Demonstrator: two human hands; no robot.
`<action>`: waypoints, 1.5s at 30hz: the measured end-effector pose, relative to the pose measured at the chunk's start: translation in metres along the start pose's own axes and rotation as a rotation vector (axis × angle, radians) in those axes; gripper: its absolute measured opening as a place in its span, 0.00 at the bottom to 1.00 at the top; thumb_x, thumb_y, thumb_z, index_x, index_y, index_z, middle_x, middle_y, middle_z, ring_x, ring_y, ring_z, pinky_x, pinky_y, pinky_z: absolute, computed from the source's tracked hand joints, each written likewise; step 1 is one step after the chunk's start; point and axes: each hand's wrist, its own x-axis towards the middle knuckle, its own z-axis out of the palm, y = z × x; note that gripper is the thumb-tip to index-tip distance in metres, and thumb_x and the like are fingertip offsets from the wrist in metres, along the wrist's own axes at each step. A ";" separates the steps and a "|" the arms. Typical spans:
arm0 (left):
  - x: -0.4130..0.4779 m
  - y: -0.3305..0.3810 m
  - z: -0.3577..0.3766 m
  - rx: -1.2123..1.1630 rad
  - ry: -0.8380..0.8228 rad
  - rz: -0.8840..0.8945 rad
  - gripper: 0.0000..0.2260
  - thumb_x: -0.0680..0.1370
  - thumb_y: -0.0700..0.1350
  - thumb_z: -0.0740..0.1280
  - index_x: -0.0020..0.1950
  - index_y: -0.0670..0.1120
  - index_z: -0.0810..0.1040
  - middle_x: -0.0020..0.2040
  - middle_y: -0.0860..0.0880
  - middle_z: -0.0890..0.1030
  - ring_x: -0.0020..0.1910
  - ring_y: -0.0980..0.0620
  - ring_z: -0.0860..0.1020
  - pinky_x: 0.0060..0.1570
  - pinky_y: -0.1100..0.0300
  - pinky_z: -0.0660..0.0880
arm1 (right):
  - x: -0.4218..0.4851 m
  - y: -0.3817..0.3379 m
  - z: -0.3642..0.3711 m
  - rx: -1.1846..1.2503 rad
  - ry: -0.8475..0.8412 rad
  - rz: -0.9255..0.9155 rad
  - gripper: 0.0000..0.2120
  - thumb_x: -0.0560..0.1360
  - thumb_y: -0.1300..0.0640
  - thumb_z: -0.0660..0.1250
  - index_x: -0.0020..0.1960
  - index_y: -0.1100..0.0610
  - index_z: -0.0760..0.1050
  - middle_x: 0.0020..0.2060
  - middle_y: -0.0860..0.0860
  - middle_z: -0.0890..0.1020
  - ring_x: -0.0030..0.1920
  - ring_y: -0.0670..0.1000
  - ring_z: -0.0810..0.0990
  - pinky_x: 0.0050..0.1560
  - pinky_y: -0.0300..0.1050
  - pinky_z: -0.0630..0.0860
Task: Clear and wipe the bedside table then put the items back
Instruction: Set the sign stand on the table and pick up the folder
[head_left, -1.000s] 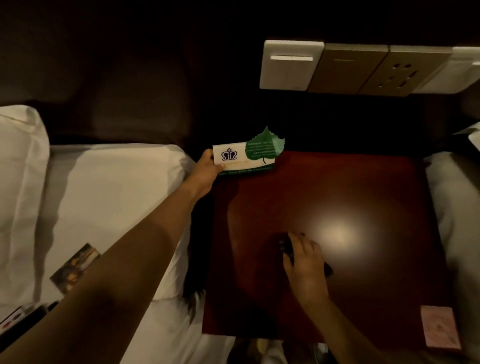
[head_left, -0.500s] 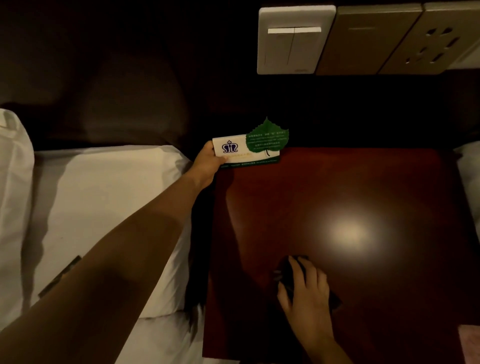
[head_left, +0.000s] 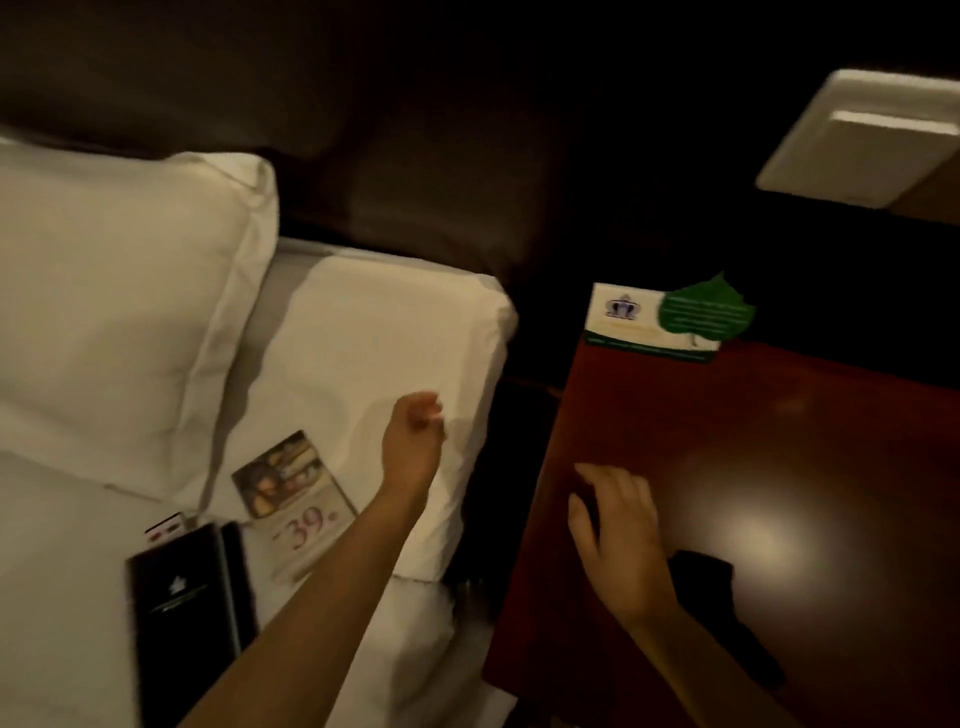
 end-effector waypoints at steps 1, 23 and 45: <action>-0.005 -0.013 -0.025 0.000 0.044 -0.044 0.11 0.75 0.31 0.62 0.53 0.44 0.75 0.52 0.43 0.79 0.52 0.42 0.78 0.60 0.41 0.74 | 0.007 -0.010 0.009 -0.004 -0.064 -0.042 0.14 0.77 0.57 0.60 0.62 0.56 0.72 0.56 0.53 0.78 0.58 0.54 0.72 0.62 0.51 0.69; 0.012 -0.071 -0.154 -0.126 0.269 -0.487 0.18 0.75 0.39 0.64 0.64 0.40 0.68 0.60 0.38 0.76 0.52 0.43 0.78 0.51 0.50 0.78 | 0.044 -0.169 0.182 0.014 -0.616 0.037 0.15 0.79 0.60 0.54 0.60 0.65 0.71 0.59 0.64 0.77 0.58 0.61 0.75 0.59 0.50 0.72; -0.111 0.070 0.136 0.026 -0.468 0.364 0.25 0.70 0.31 0.57 0.62 0.53 0.70 0.58 0.51 0.78 0.57 0.55 0.77 0.53 0.60 0.78 | 0.034 0.053 -0.076 0.522 0.279 0.292 0.20 0.80 0.58 0.55 0.71 0.54 0.62 0.68 0.55 0.66 0.64 0.53 0.71 0.58 0.45 0.70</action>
